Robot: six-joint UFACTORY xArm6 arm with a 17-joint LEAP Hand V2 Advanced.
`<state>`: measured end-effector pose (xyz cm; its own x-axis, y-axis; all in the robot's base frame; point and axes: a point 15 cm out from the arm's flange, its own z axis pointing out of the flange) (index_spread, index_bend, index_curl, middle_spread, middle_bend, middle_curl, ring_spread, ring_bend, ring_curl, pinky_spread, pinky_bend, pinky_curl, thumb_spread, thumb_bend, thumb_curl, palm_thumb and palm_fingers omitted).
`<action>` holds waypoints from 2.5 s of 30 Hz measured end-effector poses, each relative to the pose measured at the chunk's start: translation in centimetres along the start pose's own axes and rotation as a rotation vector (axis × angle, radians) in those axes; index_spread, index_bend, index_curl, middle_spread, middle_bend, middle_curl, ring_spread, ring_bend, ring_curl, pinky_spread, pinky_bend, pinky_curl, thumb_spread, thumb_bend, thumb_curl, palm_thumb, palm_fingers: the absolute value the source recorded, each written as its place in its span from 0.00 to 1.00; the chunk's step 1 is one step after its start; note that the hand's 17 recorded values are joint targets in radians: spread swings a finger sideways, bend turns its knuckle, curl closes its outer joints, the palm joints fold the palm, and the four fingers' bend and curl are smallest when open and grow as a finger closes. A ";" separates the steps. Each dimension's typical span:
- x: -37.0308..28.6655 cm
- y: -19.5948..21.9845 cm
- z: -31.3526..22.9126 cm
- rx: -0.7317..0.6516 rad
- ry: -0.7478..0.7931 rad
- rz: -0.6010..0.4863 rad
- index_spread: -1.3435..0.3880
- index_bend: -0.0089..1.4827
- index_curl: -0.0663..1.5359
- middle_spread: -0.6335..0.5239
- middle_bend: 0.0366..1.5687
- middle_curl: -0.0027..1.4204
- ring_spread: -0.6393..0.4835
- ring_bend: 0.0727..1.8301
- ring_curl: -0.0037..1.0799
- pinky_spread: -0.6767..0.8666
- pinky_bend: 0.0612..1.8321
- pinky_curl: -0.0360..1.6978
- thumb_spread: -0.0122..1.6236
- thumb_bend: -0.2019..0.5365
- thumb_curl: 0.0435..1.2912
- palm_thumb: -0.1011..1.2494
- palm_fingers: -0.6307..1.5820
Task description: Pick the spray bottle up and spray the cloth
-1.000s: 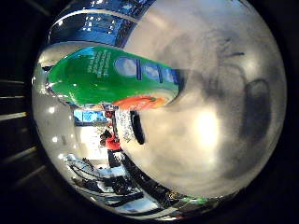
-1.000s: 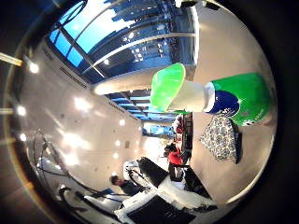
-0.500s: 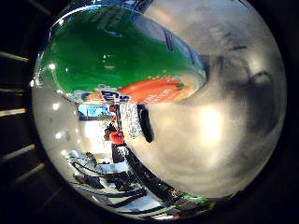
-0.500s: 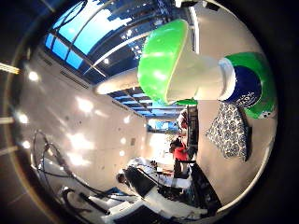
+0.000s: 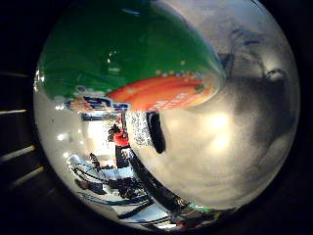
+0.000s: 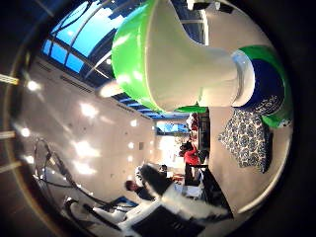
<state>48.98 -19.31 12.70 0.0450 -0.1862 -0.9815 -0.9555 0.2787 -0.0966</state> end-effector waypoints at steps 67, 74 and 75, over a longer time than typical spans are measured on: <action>-9.0 -4.8 -2.7 0.159 0.133 -0.181 0.59 0.69 0.75 0.34 0.79 0.78 0.32 0.73 0.91 0.34 0.61 0.85 0.60 0.25 0.47 0.93 0.73; -8.5 -3.6 -2.6 0.109 0.156 -0.172 0.59 0.68 0.75 0.35 0.78 0.78 0.31 0.72 0.92 0.34 0.60 0.87 0.60 0.26 0.49 0.92 0.74; -8.2 -3.4 -2.6 0.099 0.164 -0.170 0.59 0.68 0.75 0.35 0.78 0.78 0.31 0.72 0.92 0.34 0.59 0.87 0.60 0.25 0.49 0.92 0.74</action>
<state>51.08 -21.15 21.53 0.1472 -0.3865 -0.9105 -0.9048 0.3193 -0.2818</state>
